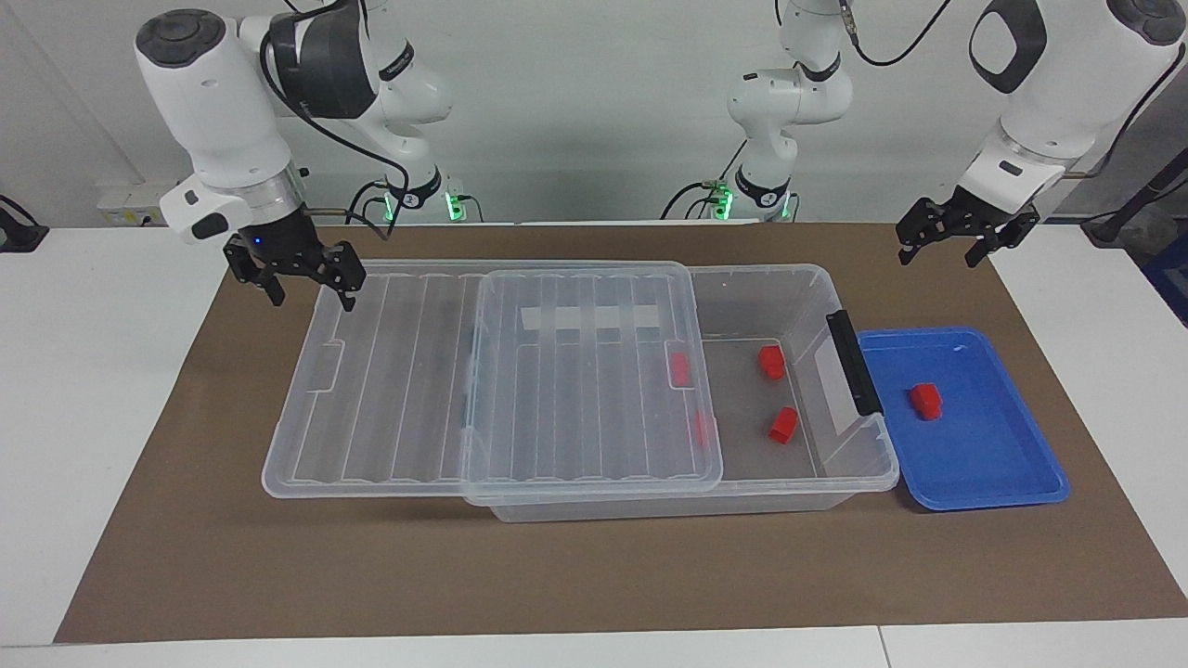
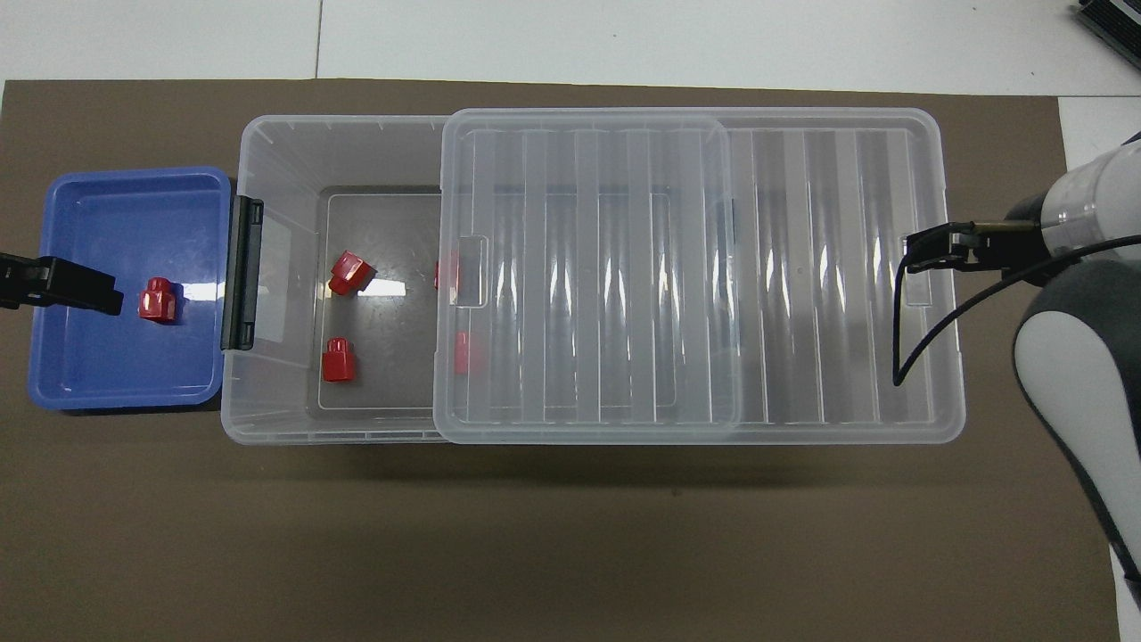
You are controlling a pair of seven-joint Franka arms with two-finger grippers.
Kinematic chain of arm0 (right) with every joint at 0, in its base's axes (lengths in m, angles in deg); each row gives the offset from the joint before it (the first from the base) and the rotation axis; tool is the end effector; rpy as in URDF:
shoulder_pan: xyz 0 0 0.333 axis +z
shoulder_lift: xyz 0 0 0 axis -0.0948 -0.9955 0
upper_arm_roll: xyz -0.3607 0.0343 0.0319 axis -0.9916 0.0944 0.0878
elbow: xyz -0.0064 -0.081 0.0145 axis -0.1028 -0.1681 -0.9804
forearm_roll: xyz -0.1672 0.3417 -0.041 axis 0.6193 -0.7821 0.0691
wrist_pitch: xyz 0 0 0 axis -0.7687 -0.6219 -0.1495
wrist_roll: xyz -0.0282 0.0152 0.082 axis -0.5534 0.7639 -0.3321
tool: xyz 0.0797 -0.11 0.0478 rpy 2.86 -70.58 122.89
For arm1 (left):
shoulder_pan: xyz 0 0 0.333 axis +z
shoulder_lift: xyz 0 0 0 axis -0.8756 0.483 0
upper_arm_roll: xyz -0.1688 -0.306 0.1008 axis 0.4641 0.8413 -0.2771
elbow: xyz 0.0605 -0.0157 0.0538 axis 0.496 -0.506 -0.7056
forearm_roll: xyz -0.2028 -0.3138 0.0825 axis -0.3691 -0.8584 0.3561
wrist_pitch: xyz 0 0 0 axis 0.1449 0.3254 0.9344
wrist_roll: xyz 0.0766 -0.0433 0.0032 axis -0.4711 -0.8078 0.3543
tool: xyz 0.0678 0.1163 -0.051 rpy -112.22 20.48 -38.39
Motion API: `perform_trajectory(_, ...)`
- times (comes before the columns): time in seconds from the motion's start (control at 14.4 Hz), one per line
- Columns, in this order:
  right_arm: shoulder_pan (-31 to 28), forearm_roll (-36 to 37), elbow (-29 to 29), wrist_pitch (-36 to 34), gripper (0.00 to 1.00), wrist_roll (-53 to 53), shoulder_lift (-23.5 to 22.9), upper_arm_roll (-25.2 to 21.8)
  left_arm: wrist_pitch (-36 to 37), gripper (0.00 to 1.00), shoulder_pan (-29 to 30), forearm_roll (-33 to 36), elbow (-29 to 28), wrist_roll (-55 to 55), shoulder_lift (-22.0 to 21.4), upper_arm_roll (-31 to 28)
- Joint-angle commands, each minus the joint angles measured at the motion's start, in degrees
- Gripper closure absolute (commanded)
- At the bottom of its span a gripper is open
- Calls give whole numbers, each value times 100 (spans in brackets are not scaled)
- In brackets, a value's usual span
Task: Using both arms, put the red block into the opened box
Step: 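Release the lid and draw the right gripper back from it, then lower the left gripper onto the red block in the blue tray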
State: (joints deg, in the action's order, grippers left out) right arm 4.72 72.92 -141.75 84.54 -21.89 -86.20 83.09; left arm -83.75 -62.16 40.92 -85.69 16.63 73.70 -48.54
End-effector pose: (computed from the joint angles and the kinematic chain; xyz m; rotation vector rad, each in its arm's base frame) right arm 0.5684 0.0203 0.6008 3.1026 -0.2410 0.1198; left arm 0.5402 0.0016 0.6150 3.1265 -0.1998 -0.0634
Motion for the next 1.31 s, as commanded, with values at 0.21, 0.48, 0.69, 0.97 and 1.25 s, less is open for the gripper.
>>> perform_trajectory(0.21,-112,-26,394,-311,0,-344,-25,-13,2,0,-10,101,-102,62,-110,5)
perform_trajectory(0.48,-148,-16,843,-856,0,-116,-139,-22,-6,0,-36,101,-207,106,-242,-3)
perform_trajectory(0.69,-192,-35,791,-1207,0,-28,-43,-30,-1425,0,523,215,-646,274,-260,14)
perform_trajectory(0.97,-165,-26,817,-1217,0,148,-43,13,-2245,0,755,171,-874,-193,468,5)
perform_trajectory(1.25,-139,-61,809,-1217,0,166,-34,31,-4213,0,764,145,-1955,-175,1004,-4)
